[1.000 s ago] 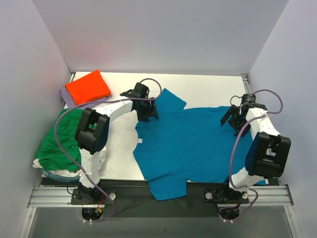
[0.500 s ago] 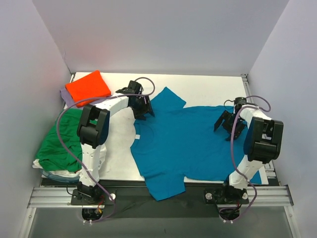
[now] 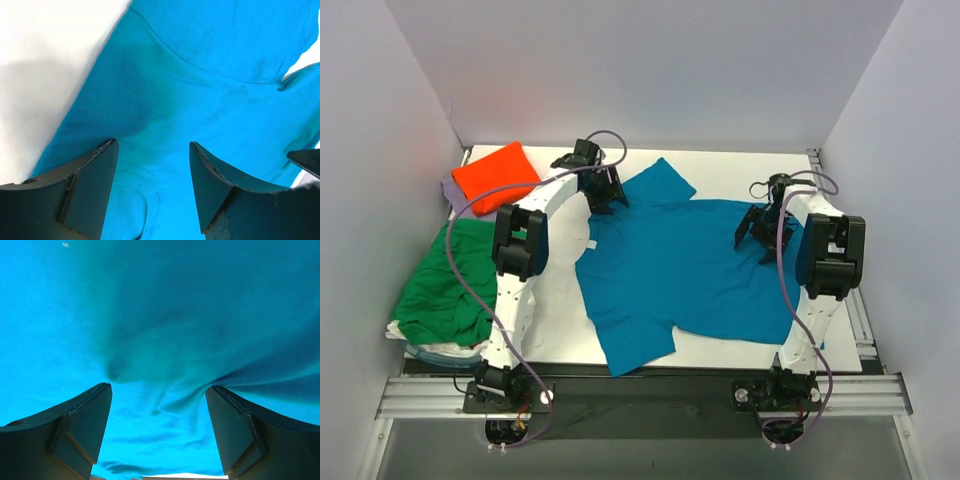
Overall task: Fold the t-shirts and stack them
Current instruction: Flatten out the tshirt
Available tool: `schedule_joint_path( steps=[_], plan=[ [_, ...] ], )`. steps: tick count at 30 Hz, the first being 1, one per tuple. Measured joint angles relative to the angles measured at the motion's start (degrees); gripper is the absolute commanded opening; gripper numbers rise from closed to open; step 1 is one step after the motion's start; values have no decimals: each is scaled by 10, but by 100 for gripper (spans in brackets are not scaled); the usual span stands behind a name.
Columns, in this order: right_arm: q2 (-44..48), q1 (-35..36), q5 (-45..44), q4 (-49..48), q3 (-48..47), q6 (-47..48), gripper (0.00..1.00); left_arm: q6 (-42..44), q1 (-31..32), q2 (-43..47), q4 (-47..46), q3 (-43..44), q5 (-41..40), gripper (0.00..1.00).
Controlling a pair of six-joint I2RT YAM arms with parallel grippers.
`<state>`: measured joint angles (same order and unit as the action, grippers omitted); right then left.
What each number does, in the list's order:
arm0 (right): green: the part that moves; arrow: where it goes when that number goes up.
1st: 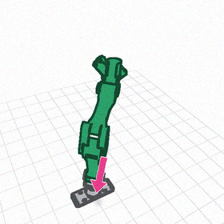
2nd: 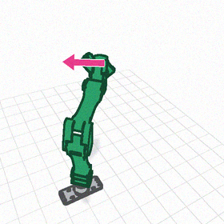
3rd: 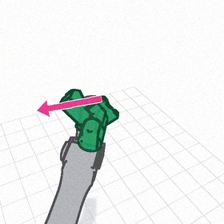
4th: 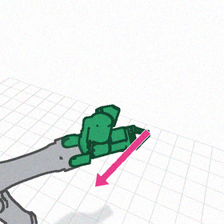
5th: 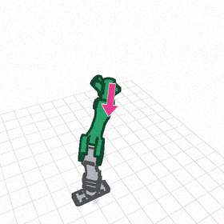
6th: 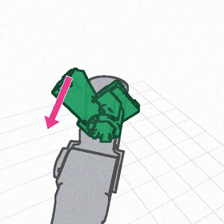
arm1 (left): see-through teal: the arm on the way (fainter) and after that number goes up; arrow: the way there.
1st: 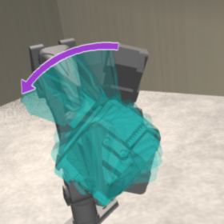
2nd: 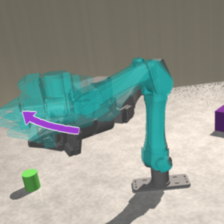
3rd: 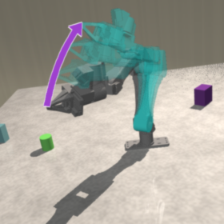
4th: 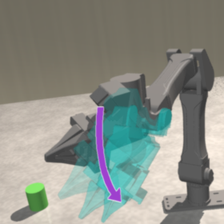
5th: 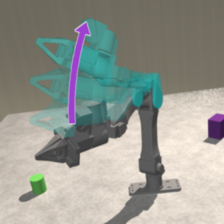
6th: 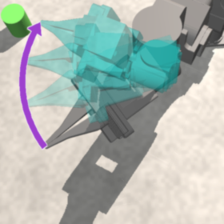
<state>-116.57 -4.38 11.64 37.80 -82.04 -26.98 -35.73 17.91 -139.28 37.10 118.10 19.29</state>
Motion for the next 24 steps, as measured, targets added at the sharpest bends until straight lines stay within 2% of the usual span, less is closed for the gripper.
schedule_joint_path(
  steps=[6, 13, 16, 24],
  plan=[
    [-24, 3, 8, 3, -49, 0, 77, 20, -4, -66, 49, 128, -20, 70],
    [-15, -10, 20, 11, -74, 7, 78, 35, -10, -71, 69, 156, -35, 69],
    [7, -30, 24, 10, -59, 19, 78, 37, -7, -43, 61, 111, -52, 69],
    [87, -64, 23, 10, 25, 44, 77, 37, 43, 129, 9, -100, -75, 69]
  ],
)
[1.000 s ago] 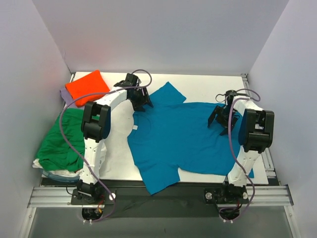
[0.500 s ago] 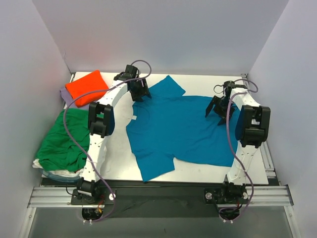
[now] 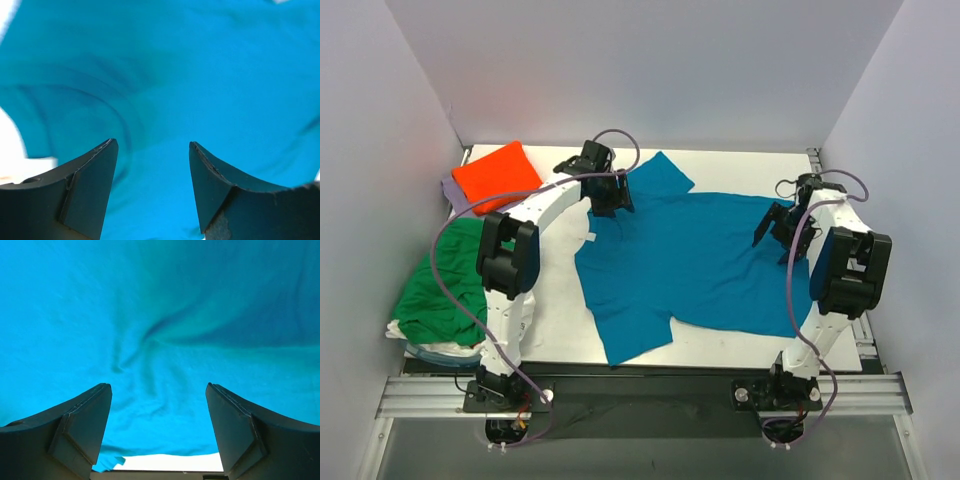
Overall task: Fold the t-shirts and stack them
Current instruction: Flatten out the tshirt
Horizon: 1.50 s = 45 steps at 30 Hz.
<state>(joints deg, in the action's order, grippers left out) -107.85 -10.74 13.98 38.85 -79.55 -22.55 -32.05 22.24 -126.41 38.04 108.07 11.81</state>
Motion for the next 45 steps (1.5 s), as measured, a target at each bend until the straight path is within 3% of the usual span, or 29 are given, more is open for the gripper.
schedule_joint_path(
  steps=[7, 18, 24, 37, 45],
  plan=[
    [-23, 6, -21, -5, 45, 3, 77, -37, 17, 39, -73, -138, 26, 69],
    [-65, 6, -30, 17, 19, -2, 74, -55, -28, 15, -90, -146, 69, 69],
    [-102, 15, -29, 53, -30, -15, 74, -39, -47, -30, -75, -73, 68, 69],
    [-189, 65, -30, 94, -183, -38, 75, 11, -67, -188, 21, 217, 17, 69],
    [-192, 67, -12, 97, -200, -47, 75, 22, -72, -202, 38, 248, 4, 69]
  ],
)
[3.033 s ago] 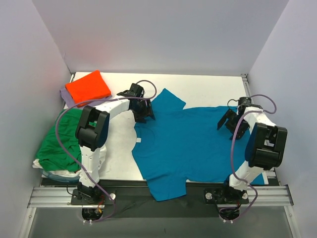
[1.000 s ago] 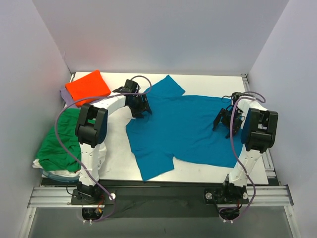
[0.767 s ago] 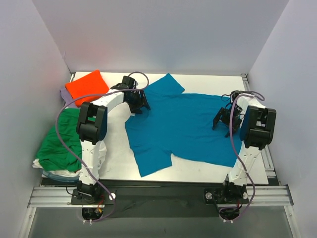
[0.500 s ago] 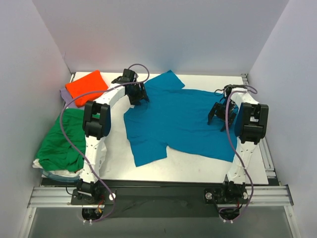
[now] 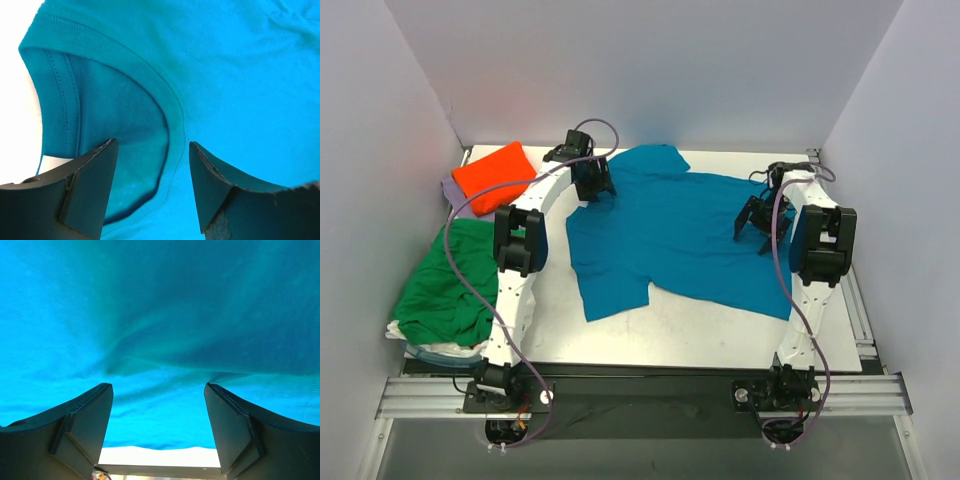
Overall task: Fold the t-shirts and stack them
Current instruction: Flatten out the tshirt
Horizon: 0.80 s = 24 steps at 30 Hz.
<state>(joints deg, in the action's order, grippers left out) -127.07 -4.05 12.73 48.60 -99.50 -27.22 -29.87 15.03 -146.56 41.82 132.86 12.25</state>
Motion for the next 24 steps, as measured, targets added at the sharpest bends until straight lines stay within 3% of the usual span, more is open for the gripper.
schedule_joint_path(
  steps=[8, 14, 20, 24],
  plan=[
    [21, 3, 34, 3, -22, -2, 75, 24, 4, 59, 0, -17, -8, 69],
    [82, 11, 54, 1, -23, -2, 75, 67, 25, 210, 4, -75, -47, 69],
    [157, 19, 63, -15, 38, -1, 75, 76, 94, 449, -21, -363, -100, 69],
    [190, 20, 67, -19, 99, 1, 75, 38, 134, 553, -28, -571, -111, 68]
  ],
)
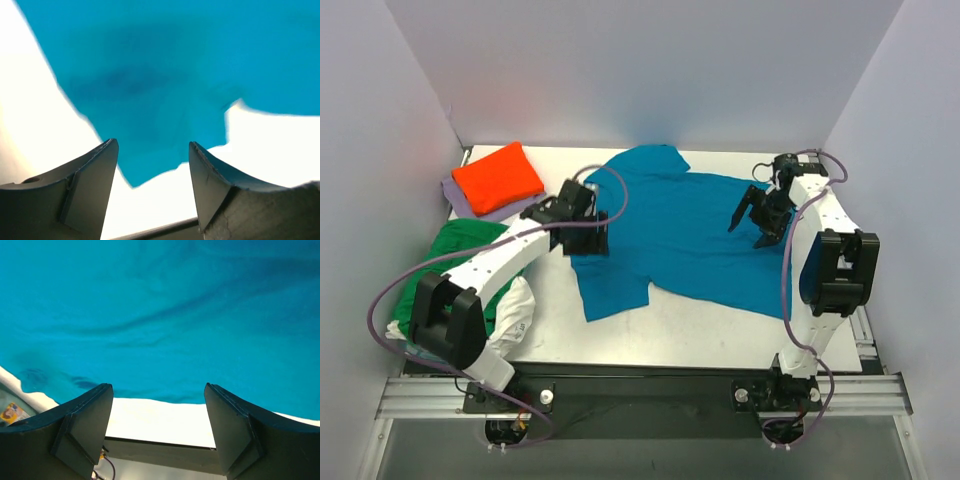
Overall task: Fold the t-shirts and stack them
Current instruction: Flatten out the tshirt, then grap the side of the flattened tshirt closest away from the robot with both arms
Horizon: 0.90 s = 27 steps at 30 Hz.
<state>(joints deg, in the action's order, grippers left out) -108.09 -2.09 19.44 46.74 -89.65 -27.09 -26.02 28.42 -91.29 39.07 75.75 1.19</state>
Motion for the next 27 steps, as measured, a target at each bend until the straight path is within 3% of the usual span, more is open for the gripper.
schedule_joint_path(
  steps=[4, 9, 12, 27],
  plan=[
    [9, 1, 2, -7, 38, 4, 75, -46, 19, 56, 27, -151, -19, 65],
    [11, 1, 3, -16, 63, 8, 75, -94, 39, 125, 36, -240, -26, 54],
    [19, 1, 3, -23, 80, 10, 75, -116, 40, 146, 26, -260, -23, 45],
    [54, 0, 3, -38, 122, 12, 75, -136, 40, 79, -3, -288, 4, 45]
  ],
)
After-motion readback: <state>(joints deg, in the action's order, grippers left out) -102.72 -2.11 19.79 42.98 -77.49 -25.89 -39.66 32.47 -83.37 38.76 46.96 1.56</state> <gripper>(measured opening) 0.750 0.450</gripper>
